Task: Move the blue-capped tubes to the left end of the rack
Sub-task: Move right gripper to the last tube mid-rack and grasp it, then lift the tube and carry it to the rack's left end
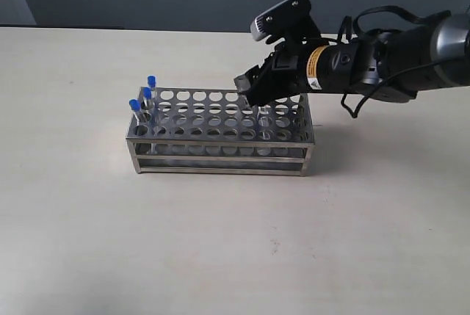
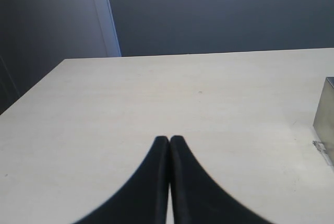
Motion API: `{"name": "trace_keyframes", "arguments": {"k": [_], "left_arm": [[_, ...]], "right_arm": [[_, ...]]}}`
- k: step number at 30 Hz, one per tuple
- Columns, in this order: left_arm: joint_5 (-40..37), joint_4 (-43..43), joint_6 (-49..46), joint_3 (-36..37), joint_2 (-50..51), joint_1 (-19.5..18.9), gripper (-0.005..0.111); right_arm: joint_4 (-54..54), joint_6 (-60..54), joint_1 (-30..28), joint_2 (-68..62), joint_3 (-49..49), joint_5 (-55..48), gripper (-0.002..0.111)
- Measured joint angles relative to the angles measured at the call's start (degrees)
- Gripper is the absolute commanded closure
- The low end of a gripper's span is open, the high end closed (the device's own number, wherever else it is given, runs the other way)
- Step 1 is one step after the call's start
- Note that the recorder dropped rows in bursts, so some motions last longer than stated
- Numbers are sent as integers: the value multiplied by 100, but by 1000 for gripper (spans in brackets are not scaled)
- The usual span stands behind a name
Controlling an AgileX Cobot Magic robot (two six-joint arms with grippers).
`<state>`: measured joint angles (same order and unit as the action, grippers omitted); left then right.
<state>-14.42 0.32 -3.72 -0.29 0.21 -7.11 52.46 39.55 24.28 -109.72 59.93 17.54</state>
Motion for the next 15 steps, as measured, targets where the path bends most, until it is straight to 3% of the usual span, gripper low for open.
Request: {"name": "trace_keyframes", "arguments": {"k": [5, 8, 13, 15], "left_arm": [[0, 0, 0, 0, 0, 0, 106], [0, 0, 0, 0, 0, 0, 106], [0, 0, 0, 0, 0, 0, 106], [0, 0, 0, 0, 0, 0, 106]], "right_arm": [[-15, 0, 0, -232, 0, 64, 47], [-34, 1, 0, -277, 0, 149, 64], [-56, 23, 0, -314, 0, 251, 108], [-78, 51, 0, -316, 0, 316, 108]]}}
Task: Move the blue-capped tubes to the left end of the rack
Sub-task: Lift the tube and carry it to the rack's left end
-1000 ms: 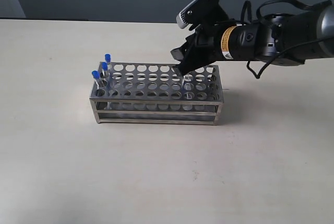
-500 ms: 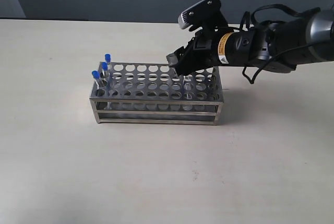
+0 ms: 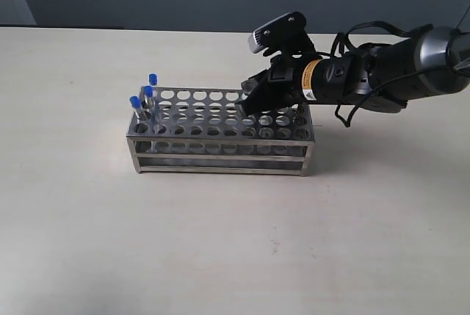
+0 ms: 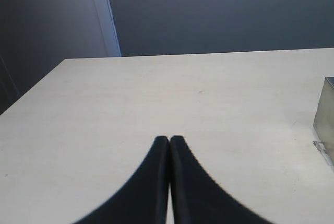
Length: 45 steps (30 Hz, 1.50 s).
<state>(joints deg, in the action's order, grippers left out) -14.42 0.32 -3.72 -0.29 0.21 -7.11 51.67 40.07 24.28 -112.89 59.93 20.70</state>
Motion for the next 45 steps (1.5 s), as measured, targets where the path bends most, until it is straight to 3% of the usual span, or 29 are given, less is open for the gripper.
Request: {"name": "trace_keyframes", "arguments": {"k": [10, 19, 37, 45], "left_arm": [[0, 0, 0, 0, 0, 0, 106], [0, 0, 0, 0, 0, 0, 106], [0, 0, 0, 0, 0, 0, 106], [0, 0, 0, 0, 0, 0, 106]], "right_arm": [[24, 61, 0, 57, 0, 132, 108], [111, 76, 60, 859, -12, 122, 108], [297, 76, 1491, 1129, 760, 156, 108], [316, 85, 1830, 513, 1082, 154, 108]]}}
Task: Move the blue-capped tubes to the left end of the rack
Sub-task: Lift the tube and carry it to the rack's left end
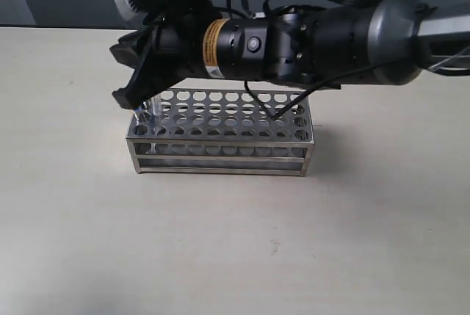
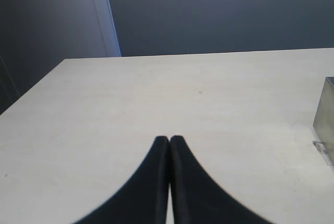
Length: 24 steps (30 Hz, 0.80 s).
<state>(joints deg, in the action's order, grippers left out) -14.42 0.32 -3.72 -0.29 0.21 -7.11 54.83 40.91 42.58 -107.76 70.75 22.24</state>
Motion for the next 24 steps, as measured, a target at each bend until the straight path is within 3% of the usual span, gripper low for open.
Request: {"name": "trace_keyframes", "arguments": {"k": [24], "left_arm": [[0, 0, 0, 0, 0, 0, 106]], "right_arm": [[22, 16, 162, -398, 241, 295, 108]]}}
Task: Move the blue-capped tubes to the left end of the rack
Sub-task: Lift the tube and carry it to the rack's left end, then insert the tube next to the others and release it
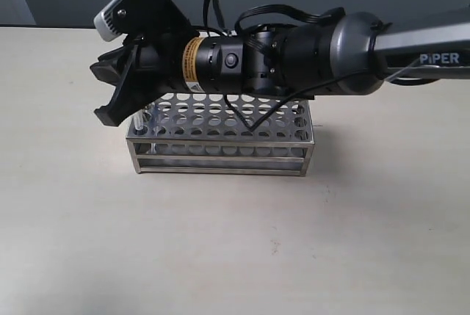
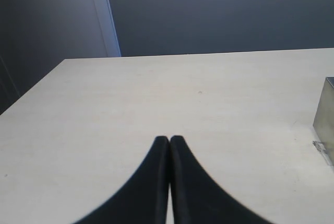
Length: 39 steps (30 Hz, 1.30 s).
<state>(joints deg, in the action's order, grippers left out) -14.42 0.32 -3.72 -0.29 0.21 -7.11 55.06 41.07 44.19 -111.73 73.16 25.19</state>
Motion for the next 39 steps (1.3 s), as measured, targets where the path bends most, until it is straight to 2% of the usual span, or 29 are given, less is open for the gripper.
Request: {"name": "trace_keyframes", "arguments": {"k": [22, 24, 27, 29, 33, 35, 37, 38, 39], "left_arm": [[0, 0, 0, 0, 0, 0, 106], [0, 0, 0, 0, 0, 0, 106], [0, 0, 0, 0, 0, 0, 106], [0, 0, 0, 0, 0, 0, 106], [0, 0, 0, 0, 0, 0, 106], [0, 0, 0, 0, 0, 0, 106], [0, 0, 0, 0, 0, 0, 106], [0, 0, 0, 0, 0, 0, 106], [0, 0, 0, 0, 0, 0, 106]], "right_arm": [[311, 0, 0, -885, 397, -96, 108], [328, 0, 0, -883, 397, -44, 100], [428, 0, 0, -883, 397, 109, 70], [438, 0, 0, -883, 397, 157, 63], [463, 0, 0, -883, 397, 178, 66], [463, 15, 0, -871, 397, 178, 79], [463, 94, 0, -784, 397, 104, 101], [463, 173, 0, -698, 397, 30, 109], [463, 238, 0, -605, 397, -39, 108]]}}
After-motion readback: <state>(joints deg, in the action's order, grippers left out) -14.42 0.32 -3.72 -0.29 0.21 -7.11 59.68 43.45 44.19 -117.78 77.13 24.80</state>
